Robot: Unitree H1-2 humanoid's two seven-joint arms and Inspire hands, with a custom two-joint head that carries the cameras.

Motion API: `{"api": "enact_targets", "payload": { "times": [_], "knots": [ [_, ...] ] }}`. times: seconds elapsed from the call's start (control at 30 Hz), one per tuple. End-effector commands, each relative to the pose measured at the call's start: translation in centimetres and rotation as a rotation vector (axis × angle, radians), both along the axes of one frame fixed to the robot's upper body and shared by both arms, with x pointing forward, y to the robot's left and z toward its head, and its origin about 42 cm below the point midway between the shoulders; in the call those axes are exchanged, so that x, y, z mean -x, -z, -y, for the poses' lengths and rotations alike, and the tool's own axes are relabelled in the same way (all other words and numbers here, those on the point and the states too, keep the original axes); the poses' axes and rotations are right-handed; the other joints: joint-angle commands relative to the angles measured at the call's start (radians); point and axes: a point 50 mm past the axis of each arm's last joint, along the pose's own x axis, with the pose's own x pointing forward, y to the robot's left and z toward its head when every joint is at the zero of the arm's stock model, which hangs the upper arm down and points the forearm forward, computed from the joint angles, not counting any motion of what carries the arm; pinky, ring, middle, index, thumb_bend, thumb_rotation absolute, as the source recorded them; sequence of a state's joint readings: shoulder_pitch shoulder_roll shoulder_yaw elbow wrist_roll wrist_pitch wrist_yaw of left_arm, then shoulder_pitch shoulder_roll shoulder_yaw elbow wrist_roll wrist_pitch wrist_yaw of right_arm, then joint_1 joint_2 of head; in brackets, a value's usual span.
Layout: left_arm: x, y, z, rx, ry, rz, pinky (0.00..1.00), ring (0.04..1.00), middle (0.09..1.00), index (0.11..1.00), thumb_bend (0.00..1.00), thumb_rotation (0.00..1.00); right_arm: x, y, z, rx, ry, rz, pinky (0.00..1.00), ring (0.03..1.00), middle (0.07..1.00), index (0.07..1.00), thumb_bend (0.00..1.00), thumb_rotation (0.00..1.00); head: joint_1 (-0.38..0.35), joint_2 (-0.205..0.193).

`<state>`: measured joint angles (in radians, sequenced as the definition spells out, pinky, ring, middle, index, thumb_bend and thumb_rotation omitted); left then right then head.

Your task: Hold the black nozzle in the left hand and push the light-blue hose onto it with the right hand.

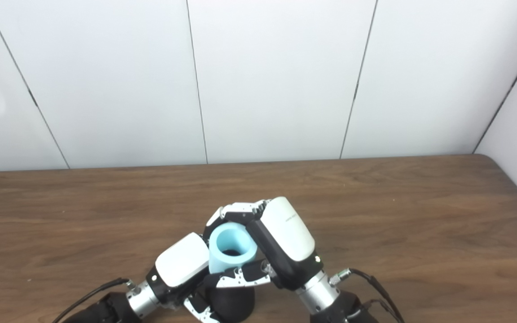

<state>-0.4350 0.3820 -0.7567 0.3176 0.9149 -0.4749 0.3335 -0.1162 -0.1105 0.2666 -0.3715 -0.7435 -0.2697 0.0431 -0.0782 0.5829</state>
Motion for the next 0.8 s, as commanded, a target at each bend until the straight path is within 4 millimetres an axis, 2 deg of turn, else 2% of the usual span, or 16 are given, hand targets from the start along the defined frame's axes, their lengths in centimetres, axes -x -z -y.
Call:
{"api": "enact_targets", "payload": {
  "times": [0.0, 0.13, 0.77],
  "knots": [
    [4.3, 5.5, 0.5, -0.098, 0.019, -0.150, 0.11, 0.165, 0.471, 0.480, 0.52, 0.00, -0.2, -1.1, -0.6, 0.004, -0.028, 0.067, 0.12, 0.195, 0.429, 0.531, 0.52, 0.00, -0.003, -0.002],
    [4.3, 5.5, 0.7, -0.099, 0.017, -0.155, 0.11, 0.164, 0.471, 0.481, 0.53, 0.00, -0.3, -1.2, -0.6, 0.005, -0.020, 0.038, 0.10, 0.154, 0.469, 0.485, 0.53, 0.00, 0.000, -0.003],
    [4.1, 5.7, 0.9, -0.101, 0.016, -0.151, 0.10, 0.152, 0.471, 0.480, 0.53, 0.00, -0.3, -3.8, -0.8, 0.073, 0.036, -0.047, 0.10, 0.153, 0.471, 0.483, 0.53, 0.00, -0.003, -0.011]
  ]
}}
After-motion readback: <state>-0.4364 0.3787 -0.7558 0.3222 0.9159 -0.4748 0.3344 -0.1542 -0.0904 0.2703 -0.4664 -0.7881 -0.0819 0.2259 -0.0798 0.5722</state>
